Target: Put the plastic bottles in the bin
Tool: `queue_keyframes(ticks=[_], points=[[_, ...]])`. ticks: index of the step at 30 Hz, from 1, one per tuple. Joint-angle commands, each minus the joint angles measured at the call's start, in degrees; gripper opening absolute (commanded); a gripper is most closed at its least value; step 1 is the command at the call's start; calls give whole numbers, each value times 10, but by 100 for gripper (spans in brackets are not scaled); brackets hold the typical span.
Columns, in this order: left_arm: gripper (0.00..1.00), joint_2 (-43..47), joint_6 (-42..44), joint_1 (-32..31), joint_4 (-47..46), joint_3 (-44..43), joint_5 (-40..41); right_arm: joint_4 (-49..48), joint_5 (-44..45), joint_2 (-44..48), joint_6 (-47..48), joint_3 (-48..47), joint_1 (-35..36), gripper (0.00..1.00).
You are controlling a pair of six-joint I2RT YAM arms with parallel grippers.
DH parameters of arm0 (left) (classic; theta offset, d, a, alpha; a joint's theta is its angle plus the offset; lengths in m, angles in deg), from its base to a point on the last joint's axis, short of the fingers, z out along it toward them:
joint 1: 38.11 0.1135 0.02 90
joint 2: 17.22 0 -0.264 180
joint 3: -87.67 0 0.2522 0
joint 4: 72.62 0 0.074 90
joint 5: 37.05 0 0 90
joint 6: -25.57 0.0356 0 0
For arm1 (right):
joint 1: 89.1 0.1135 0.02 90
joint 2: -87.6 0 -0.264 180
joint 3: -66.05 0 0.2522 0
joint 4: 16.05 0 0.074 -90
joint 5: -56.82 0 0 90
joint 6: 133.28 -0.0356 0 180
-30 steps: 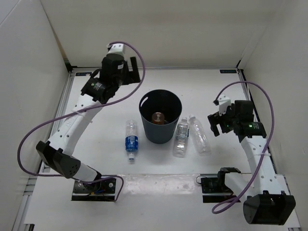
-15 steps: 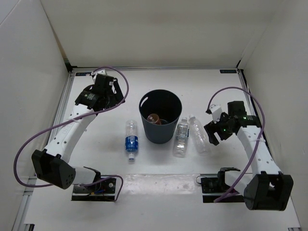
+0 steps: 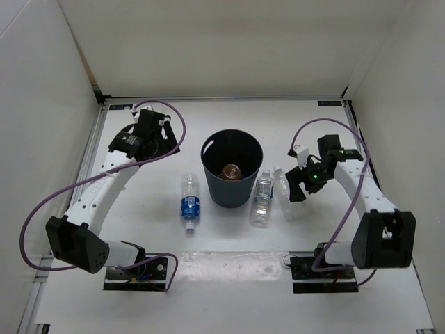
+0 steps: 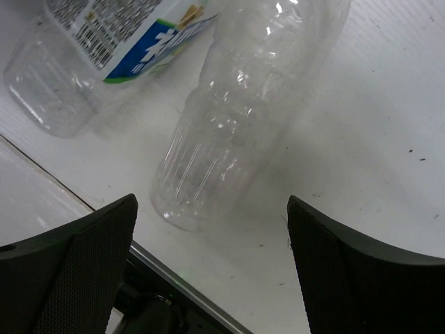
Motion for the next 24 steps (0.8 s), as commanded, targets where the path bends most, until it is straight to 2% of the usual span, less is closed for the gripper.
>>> queue_keyframes(ticks=[1,4,10,17,19,24], points=[[100,25,-9,3,14,5,2,-17,-2,-60,-38,-39,6,90],[100,29,-14,3,22,3,3,-11,2,-126,-65,-69,6,90],[100,43,-20,3,32,9,10,-16,8,-169,-86,-107,12,90],[100,58,-29,4,38,30,13,-31,61,-208,-122,-108,62,90],[100,62,-30,3,43,31,15,-21,66,-228,-129,-120,57,76],[100,67,-24,3,43,39,20,10,78,-265,-159,-154,51,73]])
